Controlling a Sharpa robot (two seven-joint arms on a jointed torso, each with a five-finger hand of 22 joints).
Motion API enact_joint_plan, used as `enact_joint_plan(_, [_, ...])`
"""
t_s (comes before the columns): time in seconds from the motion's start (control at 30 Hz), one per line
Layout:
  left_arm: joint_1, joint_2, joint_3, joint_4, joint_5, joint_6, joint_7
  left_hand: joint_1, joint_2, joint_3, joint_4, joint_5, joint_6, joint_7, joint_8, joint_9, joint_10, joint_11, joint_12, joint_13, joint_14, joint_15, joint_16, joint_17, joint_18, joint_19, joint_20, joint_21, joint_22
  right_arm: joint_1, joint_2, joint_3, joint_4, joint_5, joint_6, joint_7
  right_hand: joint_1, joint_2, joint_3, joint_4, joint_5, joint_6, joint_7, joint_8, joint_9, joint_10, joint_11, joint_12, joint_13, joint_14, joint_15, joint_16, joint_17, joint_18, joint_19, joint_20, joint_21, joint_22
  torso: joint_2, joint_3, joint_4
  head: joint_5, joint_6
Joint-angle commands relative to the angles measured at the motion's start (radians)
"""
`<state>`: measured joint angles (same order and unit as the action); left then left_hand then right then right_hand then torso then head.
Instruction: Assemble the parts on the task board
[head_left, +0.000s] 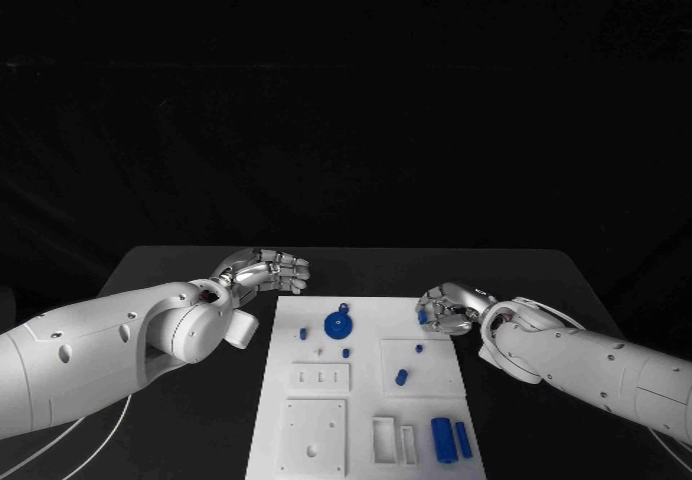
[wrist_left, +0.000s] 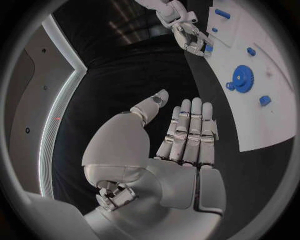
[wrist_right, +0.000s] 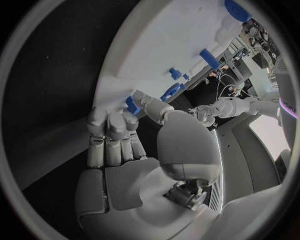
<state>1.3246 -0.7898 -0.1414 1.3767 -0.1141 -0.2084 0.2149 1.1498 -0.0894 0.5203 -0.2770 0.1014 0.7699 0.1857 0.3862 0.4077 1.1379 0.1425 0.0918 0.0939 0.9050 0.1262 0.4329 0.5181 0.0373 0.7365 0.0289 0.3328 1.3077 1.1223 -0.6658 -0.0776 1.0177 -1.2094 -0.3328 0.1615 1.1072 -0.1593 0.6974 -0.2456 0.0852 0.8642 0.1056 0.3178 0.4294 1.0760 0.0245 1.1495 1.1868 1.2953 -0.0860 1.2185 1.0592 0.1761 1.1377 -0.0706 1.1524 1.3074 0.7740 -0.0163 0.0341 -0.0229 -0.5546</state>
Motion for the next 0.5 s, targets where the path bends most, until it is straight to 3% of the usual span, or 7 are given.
enact_joint_plan(0.03, [0.001, 0.002, 0.001, 0.002, -0.003, 0.016, 0.004, -0.007, 0.001, -0.001, -0.003, 0.005, -0.005, 0.005, -0.006, -0.001, 0.004, 0.002, -0.007, -0.001, 0.004, 0.002, -0.004, 0.001, 0.013, -0.007, -0.001, 0.007, 0.021, -0.003, -0.001, -0.002, 0.002, -0.013, -0.008, -0.005, 0.000, 0.016, 0.023, 0.009, -0.029, 0.088, 0.017, 0.014, 0.007, 0.001, -0.014, 0.005, -0.002, 0.001, -0.012, -0.005, 0.001, 0.086, -0.002, 0.000, 0.001, 0.019, 0.000, -0.0006, 0.0010, -0.002, -0.002])
enact_joint_plan(0.2, [0.001, 0.001, 0.001, 0.001, -0.003, 0.015, 0.005, -0.007, 0.001, 0.000, -0.003, 0.005, -0.005, 0.005, -0.005, -0.001, 0.005, 0.001, -0.007, -0.001, 0.005, 0.002, -0.004, 0.002, 0.013, -0.007, -0.001, 0.007, 0.021, -0.003, 0.001, -0.002, 0.003, -0.018, -0.029, -0.009, -0.001, 0.025, 0.059, 0.030, -0.036, 0.120, 0.004, 0.034, 0.023, 0.005, -0.027, 0.004, -0.003, 0.003, -0.025, -0.006, 0.004, 0.086, 0.000, -0.003, 0.003, 0.019, 0.000, -0.0008, 0.0012, -0.002, -0.003])
enact_joint_plan(0.5, [0.001, 0.001, 0.001, 0.002, -0.004, 0.015, 0.004, -0.007, 0.001, 0.000, -0.003, 0.005, -0.004, 0.004, -0.005, -0.001, 0.005, 0.001, -0.007, -0.001, 0.005, 0.002, -0.004, 0.002, 0.013, -0.007, -0.001, 0.007, 0.021, -0.003, 0.002, -0.002, 0.007, -0.028, -0.055, -0.016, -0.003, 0.035, 0.072, 0.027, -0.036, 0.145, -0.007, 0.050, 0.038, 0.008, -0.037, 0.007, 0.000, 0.004, -0.034, -0.006, 0.006, 0.086, 0.000, -0.007, 0.006, 0.019, 0.000, -0.0004, 0.0011, -0.001, -0.005])
